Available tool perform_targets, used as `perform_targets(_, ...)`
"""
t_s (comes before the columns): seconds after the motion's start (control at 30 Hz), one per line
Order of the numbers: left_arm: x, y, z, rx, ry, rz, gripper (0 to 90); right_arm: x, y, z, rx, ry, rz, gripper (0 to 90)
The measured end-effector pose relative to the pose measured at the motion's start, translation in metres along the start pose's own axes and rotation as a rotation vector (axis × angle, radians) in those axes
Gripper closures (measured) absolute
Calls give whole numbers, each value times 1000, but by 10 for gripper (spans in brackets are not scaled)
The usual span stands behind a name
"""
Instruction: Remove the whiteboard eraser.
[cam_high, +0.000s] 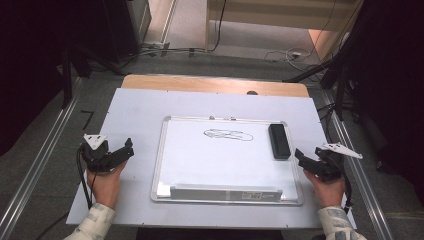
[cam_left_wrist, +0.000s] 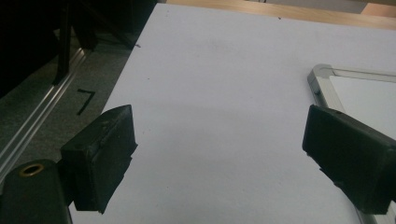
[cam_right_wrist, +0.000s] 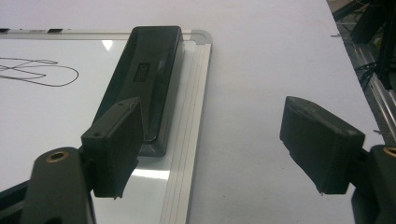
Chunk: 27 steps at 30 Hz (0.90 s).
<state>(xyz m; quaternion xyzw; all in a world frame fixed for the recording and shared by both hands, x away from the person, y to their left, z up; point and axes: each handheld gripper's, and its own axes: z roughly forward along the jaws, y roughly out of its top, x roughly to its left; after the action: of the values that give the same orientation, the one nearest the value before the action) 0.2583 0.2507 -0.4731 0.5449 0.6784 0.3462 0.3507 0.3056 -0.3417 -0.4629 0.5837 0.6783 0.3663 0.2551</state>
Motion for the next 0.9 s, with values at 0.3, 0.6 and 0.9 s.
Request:
perform_targets(0.3, 0, 0, 0, -2, 2, 3, 101, 8, 5, 5, -1, 26, 25, 183)
perform_targets(0.6, -1, -1, 0, -3, 1, 4, 101, 34, 21, 25, 3, 16, -12, 188)
perform_targets(0.9, 0, -1, 1, 3, -3, 6, 101, 47, 38, 51, 2, -3, -22, 249)
